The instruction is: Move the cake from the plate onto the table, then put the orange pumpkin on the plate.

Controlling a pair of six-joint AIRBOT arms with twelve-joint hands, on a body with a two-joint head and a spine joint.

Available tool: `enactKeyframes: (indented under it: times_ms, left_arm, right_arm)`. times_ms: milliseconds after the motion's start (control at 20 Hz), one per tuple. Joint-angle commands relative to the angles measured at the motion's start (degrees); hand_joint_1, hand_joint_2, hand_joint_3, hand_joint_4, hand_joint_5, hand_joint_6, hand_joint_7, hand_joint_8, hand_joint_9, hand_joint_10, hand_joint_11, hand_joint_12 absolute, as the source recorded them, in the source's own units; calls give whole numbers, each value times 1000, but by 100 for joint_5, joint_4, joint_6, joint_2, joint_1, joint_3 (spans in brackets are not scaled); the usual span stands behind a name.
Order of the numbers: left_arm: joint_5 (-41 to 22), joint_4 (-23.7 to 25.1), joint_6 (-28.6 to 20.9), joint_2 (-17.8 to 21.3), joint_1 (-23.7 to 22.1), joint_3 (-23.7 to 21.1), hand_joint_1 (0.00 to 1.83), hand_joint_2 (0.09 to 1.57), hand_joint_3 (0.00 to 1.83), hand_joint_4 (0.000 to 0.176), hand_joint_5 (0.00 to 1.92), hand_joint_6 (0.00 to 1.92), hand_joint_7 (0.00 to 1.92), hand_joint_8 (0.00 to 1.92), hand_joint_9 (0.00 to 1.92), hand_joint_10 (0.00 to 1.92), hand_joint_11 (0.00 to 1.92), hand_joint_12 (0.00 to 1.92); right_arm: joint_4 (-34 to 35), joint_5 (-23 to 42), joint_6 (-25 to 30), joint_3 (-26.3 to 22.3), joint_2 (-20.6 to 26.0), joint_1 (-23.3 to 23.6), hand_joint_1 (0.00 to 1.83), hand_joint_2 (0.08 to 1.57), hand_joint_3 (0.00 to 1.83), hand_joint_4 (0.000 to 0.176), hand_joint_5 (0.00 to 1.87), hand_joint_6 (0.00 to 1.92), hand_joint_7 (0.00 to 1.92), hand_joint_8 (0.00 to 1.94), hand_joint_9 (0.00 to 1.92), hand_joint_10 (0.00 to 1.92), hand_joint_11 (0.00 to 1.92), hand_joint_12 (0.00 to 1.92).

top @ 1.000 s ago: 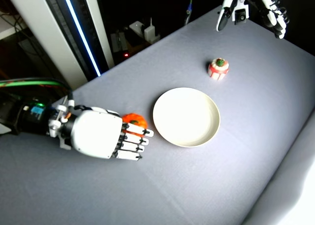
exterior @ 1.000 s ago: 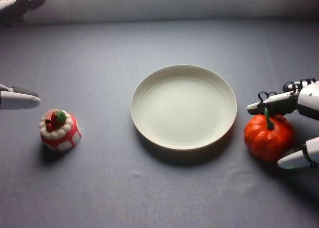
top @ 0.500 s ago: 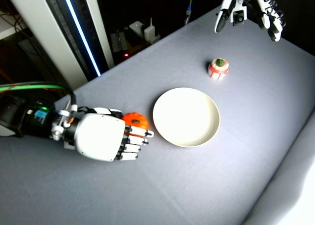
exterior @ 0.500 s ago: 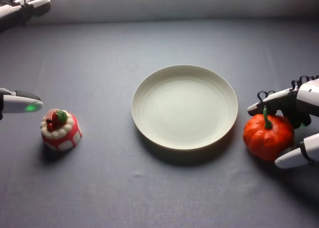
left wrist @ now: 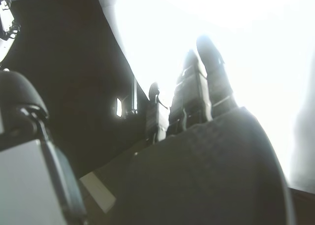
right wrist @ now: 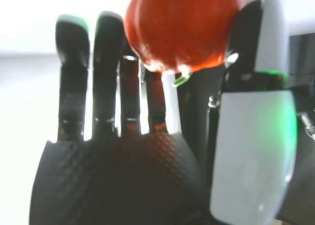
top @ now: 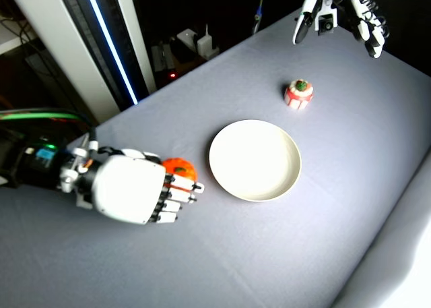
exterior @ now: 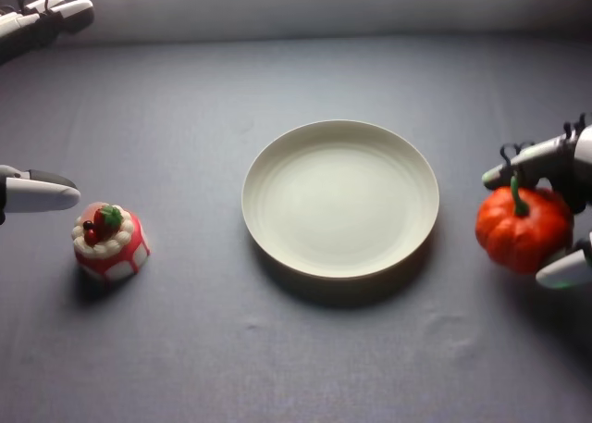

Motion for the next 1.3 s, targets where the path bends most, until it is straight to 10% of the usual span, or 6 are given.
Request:
enactKeyframes:
  times_ms: [0,650,850,950,1000,1250]
  left_arm:
    - [-657,-277,-18,15,-4,15,959,847,2,164,137,2,0,0,80,1,0,408]
    - [-632,-286,-18,-85,60,91,985,833,4,122,94,3,0,0,135,30,0,638]
    - [-619,-226,-18,-156,57,136,1005,850,4,103,87,1,0,0,198,17,0,703]
    - [-591,-175,-18,-190,51,146,956,832,0,103,106,0,0,0,111,1,0,875]
    - [-592,-170,-18,-221,49,170,947,829,0,115,123,1,0,0,87,5,24,817]
    - [-673,-147,-18,-398,-9,315,914,824,2,87,87,0,0,0,148,12,0,696]
  right_arm:
    - [-35,629,29,-56,38,116,1221,1174,1,0,808,1142,926,1283,826,1471,792,1677]
    - [-1027,842,101,-157,-78,1217,1188,1198,2,0,776,1236,869,1330,784,1670,799,1857]
    - [-1037,836,108,66,-384,1278,1228,1178,0,0,890,989,861,1441,816,1818,848,1920]
    - [-1071,801,263,277,-629,1277,1190,1181,1,8,814,1238,888,1230,743,1475,682,1737]
    - [-1112,801,350,460,-835,1277,1223,1190,5,0,845,1081,840,1469,862,1832,917,1884]
    - [-1391,801,616,1058,-1514,1350,1176,1207,5,17,806,1292,805,1358,706,1717,682,1902]
